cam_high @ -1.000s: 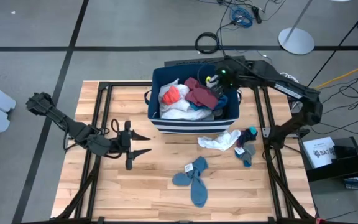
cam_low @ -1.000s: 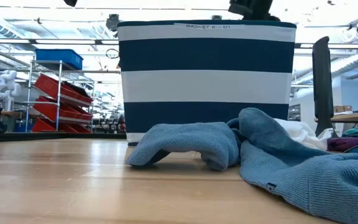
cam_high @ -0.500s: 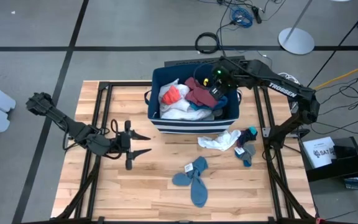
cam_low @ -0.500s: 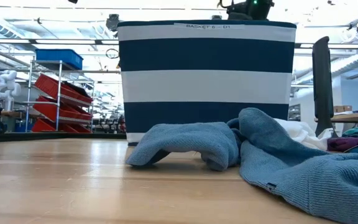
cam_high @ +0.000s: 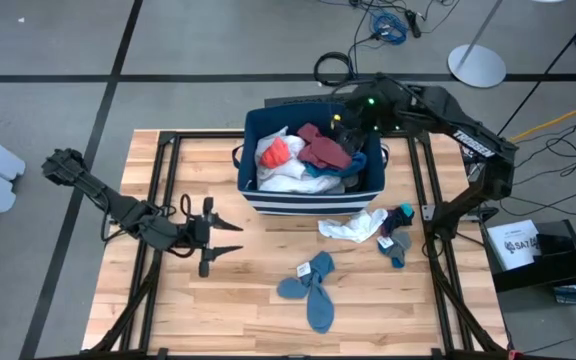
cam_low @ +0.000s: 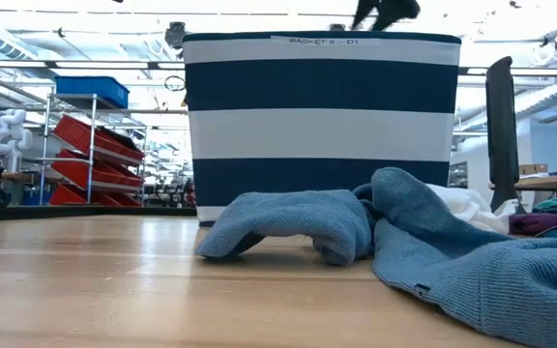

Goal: Sort clothes
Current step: Put the blue socks into the blue laundry organizer

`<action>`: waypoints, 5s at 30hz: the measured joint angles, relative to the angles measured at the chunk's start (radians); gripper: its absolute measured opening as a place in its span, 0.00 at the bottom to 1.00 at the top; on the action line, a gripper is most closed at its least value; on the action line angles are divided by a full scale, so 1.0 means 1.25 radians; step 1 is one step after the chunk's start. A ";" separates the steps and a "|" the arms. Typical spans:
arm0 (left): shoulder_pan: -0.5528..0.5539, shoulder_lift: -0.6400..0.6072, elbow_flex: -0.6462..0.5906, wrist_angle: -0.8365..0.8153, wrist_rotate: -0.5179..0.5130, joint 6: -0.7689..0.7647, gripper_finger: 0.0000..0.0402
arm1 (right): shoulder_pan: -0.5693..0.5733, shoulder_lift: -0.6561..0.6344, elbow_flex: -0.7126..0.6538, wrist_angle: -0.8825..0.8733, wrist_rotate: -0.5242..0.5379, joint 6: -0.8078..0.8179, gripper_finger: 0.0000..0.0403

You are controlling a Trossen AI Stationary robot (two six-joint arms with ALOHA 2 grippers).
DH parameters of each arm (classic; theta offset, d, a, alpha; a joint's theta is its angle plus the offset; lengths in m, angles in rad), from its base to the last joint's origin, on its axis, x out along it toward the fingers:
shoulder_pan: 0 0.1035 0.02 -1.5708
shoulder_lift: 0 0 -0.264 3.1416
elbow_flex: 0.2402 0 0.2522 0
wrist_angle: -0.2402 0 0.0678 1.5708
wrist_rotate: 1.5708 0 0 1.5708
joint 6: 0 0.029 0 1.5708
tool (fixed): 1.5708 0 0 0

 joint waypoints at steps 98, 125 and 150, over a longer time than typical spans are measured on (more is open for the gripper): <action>0.161 0.615 0.405 -0.210 0.043 -0.117 0.04 | 0.878 -0.006 -0.384 0.275 0.282 0.528 0.64; 0.116 0.346 0.406 -0.318 0.256 -0.011 0.04 | 0.716 0.109 -0.385 0.842 0.279 -0.361 0.64; 0.130 0.346 0.406 -0.279 0.258 0.043 0.17 | 0.669 0.127 -0.385 0.771 0.226 -0.265 0.26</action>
